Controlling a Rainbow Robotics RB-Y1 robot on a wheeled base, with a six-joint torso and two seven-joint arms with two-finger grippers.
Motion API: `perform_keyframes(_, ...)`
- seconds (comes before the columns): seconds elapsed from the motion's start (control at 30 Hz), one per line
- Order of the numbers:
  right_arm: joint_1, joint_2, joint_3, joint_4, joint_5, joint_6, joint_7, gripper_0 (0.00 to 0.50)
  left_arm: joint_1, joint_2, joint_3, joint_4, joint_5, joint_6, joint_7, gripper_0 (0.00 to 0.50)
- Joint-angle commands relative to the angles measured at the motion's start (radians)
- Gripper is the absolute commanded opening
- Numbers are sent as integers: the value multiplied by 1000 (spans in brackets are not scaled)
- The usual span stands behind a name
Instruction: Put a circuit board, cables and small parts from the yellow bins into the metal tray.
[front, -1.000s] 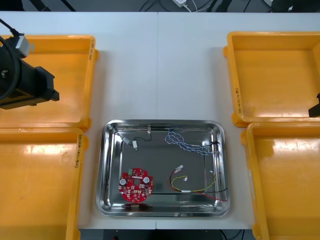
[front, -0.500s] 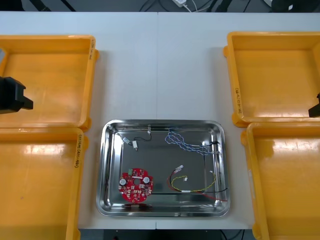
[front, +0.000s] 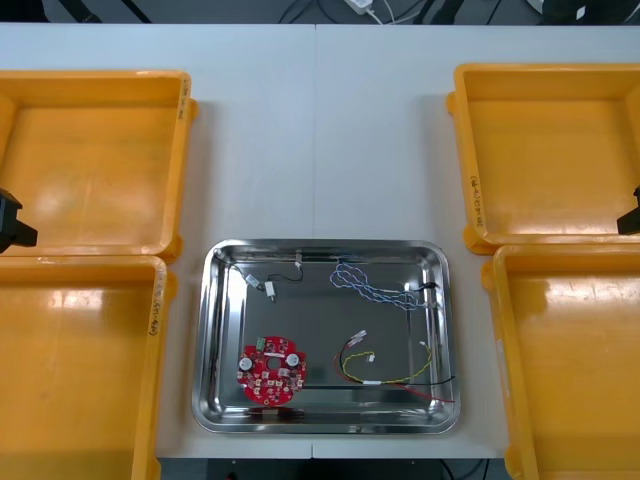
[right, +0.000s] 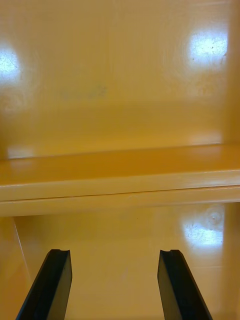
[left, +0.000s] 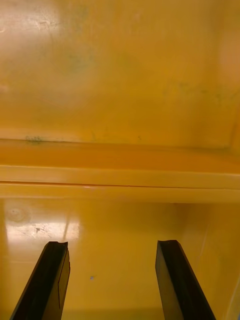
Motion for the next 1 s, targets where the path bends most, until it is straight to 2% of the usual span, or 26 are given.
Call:
perform_keyframes(0.03, 7, -46, -29, -24, -2, 6, -18, 500, 14, 8, 45, 27, -35, 6, -118, 500)
perform_keyframes(0.5, 7, -46, -29, -24, -2, 6, -18, 500, 18, -26, 48, 29, -75, 6, -147, 500)
perform_keyframes(1.0, 7, -46, -29, -24, -2, 6, -18, 500, 20, -26, 48, 27, -72, 6, -156, 500)
